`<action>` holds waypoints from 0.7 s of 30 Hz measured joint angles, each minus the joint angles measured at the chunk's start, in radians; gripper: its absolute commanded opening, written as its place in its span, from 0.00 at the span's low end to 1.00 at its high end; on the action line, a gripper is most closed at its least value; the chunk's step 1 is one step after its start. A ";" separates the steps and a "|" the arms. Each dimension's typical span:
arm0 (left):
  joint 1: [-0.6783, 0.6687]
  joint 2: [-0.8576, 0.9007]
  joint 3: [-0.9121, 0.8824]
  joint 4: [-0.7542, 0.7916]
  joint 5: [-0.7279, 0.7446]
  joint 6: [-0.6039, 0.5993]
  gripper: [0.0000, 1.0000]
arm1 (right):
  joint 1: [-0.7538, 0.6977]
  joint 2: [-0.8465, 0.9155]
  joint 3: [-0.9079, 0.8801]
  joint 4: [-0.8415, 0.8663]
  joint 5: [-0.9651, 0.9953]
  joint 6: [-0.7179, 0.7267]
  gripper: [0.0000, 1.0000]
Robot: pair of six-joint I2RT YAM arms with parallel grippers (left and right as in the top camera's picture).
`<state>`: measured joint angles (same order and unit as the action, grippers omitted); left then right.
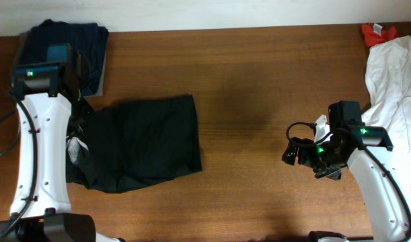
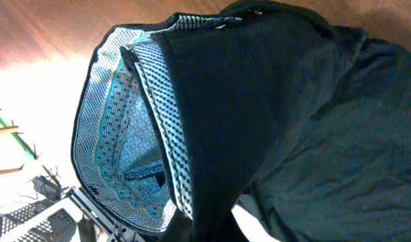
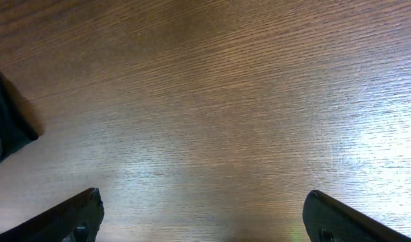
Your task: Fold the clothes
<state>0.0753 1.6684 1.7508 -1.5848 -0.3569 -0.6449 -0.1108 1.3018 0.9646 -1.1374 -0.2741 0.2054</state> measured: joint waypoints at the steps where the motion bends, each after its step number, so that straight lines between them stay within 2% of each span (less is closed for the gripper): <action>1: -0.006 0.000 0.000 0.000 0.000 0.000 0.01 | 0.000 0.000 0.000 0.000 0.000 0.000 0.98; 13: -0.298 0.016 0.000 0.083 0.106 -0.004 0.01 | 0.000 0.000 0.000 0.000 0.000 -0.001 0.98; 21: -0.373 0.175 0.000 0.116 0.116 -0.004 0.01 | 0.000 0.000 0.000 0.000 0.000 0.000 0.98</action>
<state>-0.2974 1.8439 1.7504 -1.4685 -0.2405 -0.6487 -0.1108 1.3018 0.9646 -1.1374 -0.2745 0.2050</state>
